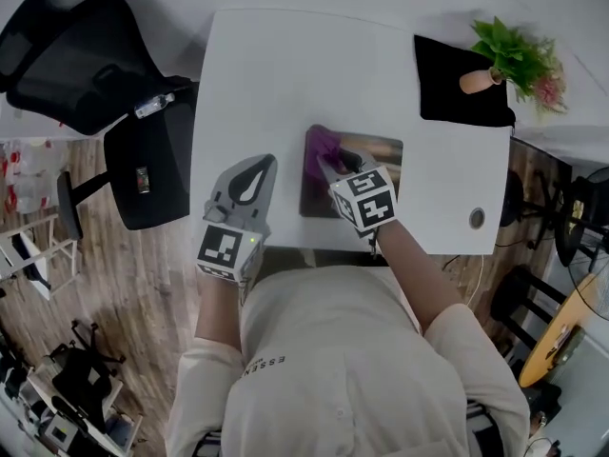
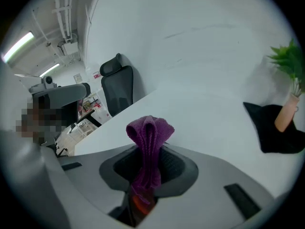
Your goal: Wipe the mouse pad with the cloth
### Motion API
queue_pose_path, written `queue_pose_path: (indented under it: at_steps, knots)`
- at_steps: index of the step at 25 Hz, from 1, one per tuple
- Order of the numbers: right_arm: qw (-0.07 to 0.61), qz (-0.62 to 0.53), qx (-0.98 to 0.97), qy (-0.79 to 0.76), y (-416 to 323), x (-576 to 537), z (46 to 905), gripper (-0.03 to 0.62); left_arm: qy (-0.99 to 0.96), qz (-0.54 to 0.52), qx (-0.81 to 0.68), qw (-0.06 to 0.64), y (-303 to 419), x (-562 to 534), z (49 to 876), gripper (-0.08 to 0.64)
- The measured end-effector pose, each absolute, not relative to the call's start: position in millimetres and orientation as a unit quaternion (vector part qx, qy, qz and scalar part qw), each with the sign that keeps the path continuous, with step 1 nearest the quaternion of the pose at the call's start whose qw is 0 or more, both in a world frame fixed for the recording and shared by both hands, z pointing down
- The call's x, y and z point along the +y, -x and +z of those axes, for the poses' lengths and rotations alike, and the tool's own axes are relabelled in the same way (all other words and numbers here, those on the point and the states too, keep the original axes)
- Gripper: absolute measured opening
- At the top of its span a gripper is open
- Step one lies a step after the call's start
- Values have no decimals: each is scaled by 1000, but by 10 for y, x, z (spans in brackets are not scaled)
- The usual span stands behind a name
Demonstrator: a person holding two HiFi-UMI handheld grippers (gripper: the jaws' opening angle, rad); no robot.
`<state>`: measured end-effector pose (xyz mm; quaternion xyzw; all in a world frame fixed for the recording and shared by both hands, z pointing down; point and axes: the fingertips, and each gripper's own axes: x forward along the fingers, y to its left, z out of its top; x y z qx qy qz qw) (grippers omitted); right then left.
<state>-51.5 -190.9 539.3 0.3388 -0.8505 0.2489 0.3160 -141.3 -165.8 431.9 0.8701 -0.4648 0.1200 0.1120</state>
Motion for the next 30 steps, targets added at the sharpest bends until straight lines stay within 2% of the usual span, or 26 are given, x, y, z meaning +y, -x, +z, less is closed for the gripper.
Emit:
queue_pose_path:
  at_steps: [5,16,30]
  knots:
    - [319,307,-836,-326,553,-1987,5687,92,-858,142,-475,133,1404,-1722,4493,2]
    - [311,337,-835,-305,556,-2098,5841,94,-856,133,-482,133,1304,-1890,4439,2]
    - [283,354,-833,-319,78,-2118,5849,95,-871,150,-451,125,847,-1935,4495,2]
